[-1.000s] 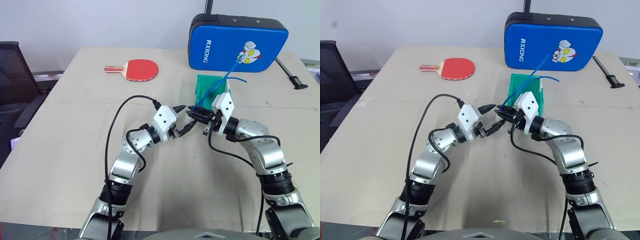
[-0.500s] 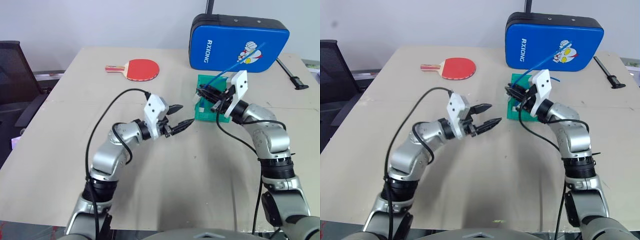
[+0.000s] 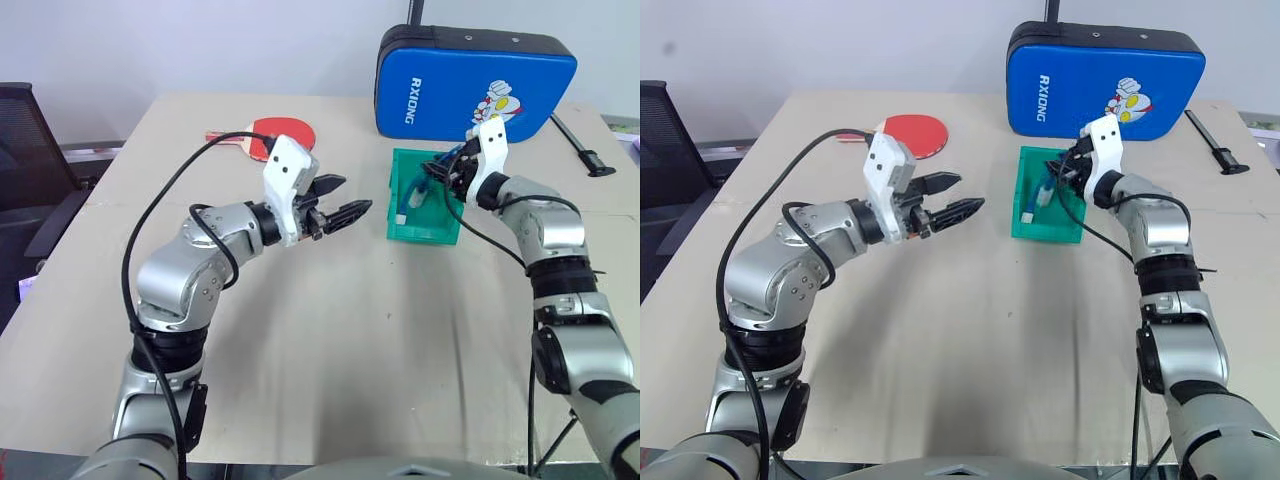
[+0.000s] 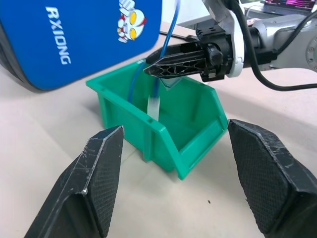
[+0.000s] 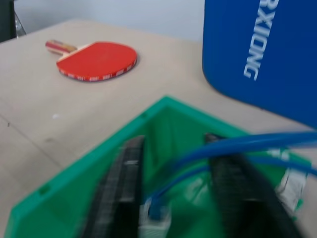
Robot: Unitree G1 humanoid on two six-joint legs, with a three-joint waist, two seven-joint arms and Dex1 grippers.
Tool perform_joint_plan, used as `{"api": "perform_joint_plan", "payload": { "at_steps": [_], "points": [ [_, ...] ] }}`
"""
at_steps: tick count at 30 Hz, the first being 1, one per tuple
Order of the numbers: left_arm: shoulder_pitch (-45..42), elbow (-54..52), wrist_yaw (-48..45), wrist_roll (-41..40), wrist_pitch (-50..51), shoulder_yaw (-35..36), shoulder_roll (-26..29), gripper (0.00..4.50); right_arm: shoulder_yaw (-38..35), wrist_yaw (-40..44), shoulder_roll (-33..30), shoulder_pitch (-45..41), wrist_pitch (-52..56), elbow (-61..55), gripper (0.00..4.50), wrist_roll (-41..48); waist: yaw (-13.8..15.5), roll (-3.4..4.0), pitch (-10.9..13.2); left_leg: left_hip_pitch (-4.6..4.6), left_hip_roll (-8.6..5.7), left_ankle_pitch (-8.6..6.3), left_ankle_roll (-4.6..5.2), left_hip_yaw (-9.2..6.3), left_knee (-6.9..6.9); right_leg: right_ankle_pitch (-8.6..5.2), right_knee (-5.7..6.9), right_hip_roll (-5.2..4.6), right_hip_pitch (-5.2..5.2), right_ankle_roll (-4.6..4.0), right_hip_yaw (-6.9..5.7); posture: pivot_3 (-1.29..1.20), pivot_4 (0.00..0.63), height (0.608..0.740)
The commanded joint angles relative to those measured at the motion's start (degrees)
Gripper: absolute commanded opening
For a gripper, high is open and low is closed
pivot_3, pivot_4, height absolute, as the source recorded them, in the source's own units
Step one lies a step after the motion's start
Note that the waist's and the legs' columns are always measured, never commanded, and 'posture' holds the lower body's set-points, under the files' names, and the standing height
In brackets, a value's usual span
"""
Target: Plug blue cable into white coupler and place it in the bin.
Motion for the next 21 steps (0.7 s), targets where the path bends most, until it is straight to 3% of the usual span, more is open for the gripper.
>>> {"api": "perform_joint_plan", "payload": {
  "at_steps": [1,3,6,10,17,21],
  "points": [
    [-0.72,-2.34,0.86,-1.15,0.12,1.46,0.16,3.42,-1.75,0.11,-1.35,-0.49,-0.09,-2.76,3.60,0.54,0.16,0.00,0.00,-0.02,0.00,0.00,0.00,-0.02,0.00,0.00,0.00,-0.01,0.00,0.00,0.01,0.00,0.150,0.681],
    [-0.72,-2.26,1.21,-1.19,0.12,1.30,0.34,3.42,-1.63,0.21,-2.69,1.11,1.26,-6.39,4.47,0.42,0.26,0.00,0.00,-0.05,-0.01,0.00,0.00,-0.03,0.00,0.00,-0.01,-0.03,0.00,0.00,0.03,0.00,0.150,0.681],
    [-0.50,-2.43,1.62,-1.05,-0.05,1.00,0.63,3.42,-2.13,0.84,-5.65,5.25,6.85,-15.95,4.47,2.17,0.33,0.00,0.00,-0.12,-0.04,0.00,0.00,-0.10,0.01,0.00,-0.02,-0.07,0.00,0.00,0.02,0.00,0.150,0.681],
    [6.63,-6.19,1.25,3.06,-3.31,-1.66,4.25,3.42,-5.47,10.25,-15.75,20.96,14.94,-31.32,4.47,9.86,0.45,0.00,-0.01,-0.13,-0.05,-0.02,0.01,-0.17,-0.15,0.00,-0.14,-0.11,0.01,0.00,-0.01,0.00,0.150,0.681],
    [26.11,-7.23,3.53,8.29,-12.95,1.27,4.68,3.42,-13.33,16.27,-21.16,42.35,2.93,-34.21,4.47,9.44,-0.27,0.04,0.00,0.15,0.08,-0.02,0.02,0.13,-0.46,0.00,-0.43,-0.19,0.08,0.00,0.20,0.00,0.150,0.681],
    [37.03,-5.42,1.53,10.21,-22.00,1.64,3.62,3.42,-15.54,20.23,-19.28,50.85,-10.81,-30.32,4.47,8.15,0.16,0.02,0.01,0.40,0.10,-0.15,0.25,0.14,-0.52,-0.01,-0.43,-0.17,0.28,-0.01,0.20,0.00,0.150,0.681]
  ]
}}
